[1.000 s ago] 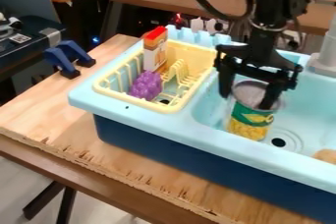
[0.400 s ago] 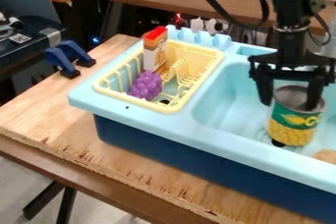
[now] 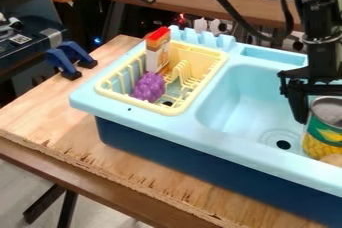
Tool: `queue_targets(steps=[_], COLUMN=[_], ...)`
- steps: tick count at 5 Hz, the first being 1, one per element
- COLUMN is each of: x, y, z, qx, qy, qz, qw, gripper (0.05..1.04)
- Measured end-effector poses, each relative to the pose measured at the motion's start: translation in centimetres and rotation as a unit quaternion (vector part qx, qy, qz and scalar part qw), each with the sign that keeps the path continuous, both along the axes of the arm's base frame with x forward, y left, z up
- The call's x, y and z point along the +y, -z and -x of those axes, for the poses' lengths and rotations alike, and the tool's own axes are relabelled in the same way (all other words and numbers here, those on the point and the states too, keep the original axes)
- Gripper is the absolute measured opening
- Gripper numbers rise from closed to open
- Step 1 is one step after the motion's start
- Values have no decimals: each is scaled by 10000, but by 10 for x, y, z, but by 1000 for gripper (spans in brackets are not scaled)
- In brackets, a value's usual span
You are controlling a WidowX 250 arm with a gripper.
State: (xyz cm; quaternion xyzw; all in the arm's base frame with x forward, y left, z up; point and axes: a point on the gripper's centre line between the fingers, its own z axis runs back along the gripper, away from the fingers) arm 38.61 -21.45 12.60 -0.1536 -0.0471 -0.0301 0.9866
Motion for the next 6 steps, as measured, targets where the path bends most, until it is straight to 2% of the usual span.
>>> queue_targets(steps=[1,2,3,4,5,6], x=[-14,-7,4,24,38,59], y=[-1,-7,-42,-87,-92,-87], z=[9,25,37,50,58,86], qx=[23,180,-77,-586,-507,387], qy=[219,122,46,-229,-320,-573], qz=[-5,-266,-558,-497,-522,-1268], qw=[9998,9994,9984,9968,9968,9895], gripper=[1001,1001,1001,1001,1001,1001])
